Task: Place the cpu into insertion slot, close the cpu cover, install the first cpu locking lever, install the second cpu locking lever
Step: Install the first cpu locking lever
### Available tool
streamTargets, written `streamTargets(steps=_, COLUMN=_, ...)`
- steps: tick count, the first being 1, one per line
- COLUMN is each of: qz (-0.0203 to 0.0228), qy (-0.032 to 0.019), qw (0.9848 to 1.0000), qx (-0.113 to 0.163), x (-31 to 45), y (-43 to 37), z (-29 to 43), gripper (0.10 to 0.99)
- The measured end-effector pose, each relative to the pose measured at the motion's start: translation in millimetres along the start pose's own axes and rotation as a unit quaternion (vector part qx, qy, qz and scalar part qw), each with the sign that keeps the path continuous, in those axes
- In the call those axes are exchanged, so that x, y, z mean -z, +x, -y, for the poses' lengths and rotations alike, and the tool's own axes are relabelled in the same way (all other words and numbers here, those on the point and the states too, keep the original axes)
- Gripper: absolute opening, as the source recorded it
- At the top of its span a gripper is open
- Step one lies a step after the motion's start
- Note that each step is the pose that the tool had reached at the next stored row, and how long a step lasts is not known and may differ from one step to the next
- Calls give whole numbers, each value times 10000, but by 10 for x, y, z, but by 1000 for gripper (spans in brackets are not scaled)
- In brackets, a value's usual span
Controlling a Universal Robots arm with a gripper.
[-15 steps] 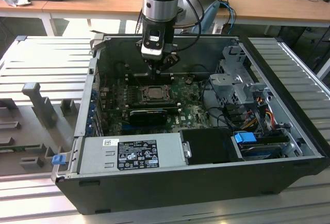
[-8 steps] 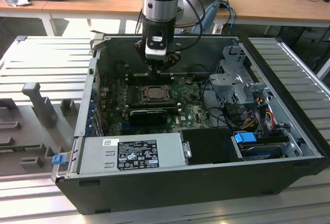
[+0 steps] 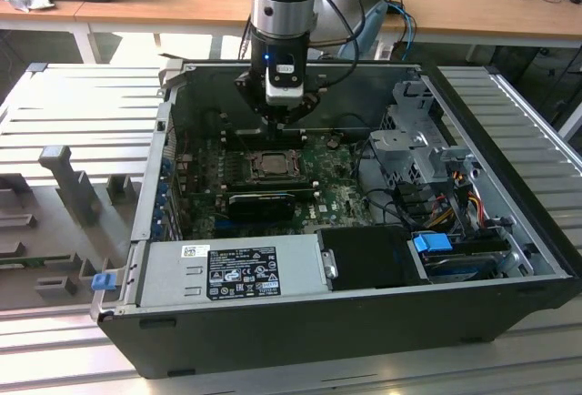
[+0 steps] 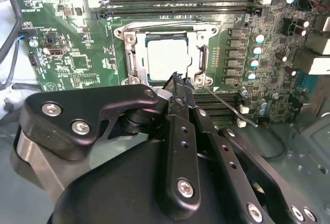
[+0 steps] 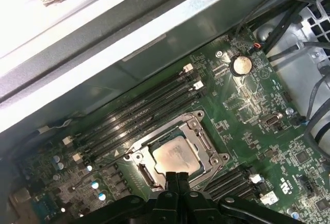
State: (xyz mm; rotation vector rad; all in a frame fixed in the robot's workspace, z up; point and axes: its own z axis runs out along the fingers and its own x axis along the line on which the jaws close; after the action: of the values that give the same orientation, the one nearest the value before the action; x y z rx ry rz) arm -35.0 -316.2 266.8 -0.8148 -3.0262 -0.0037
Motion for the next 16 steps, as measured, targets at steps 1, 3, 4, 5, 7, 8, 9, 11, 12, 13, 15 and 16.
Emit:
streamTargets(steps=1, qz=0, qy=0, qw=10000, qx=39, x=0, y=0, z=0, gripper=106)
streamTargets(steps=3, qz=0, qy=2, qw=9998, qx=173, x=0, y=0, z=0, gripper=106)
streamTargets(steps=4, qz=0, qy=2, qw=9998, qx=219, x=0, y=0, z=0, gripper=106)
streamTargets(steps=5, qz=0, qy=2, qw=9997, qx=260, x=0, y=0, z=0, gripper=106)
streamTargets(steps=7, qz=0, qy=3, qw=9994, qx=334, x=0, y=0, z=0, gripper=106)
streamTargets(steps=8, qz=0, qy=3, qw=9993, qx=371, x=0, y=0, z=0, gripper=106)
streamTargets(steps=9, qz=0, qy=3, qw=9992, qx=406, x=0, y=0, z=0, gripper=106)
streamTargets(steps=11, qz=0, qy=5, qw=9981, qx=622, x=0, y=0, z=0, gripper=106)
streamTargets(steps=12, qz=-2, qy=3, qw=9973, qx=739, x=0, y=0, z=0, gripper=106)
streamTargets(steps=13, qz=-2, qy=2, qw=9965, qx=835, x=0, y=0, z=0, gripper=106)
streamTargets(steps=15, qz=-2, qy=4, qw=9946, qx=1040, x=0, y=0, z=0, gripper=106)
streamTargets(steps=16, qz=2, qy=4, qw=9938, qx=1108, x=-1, y=-1, z=0, gripper=106)
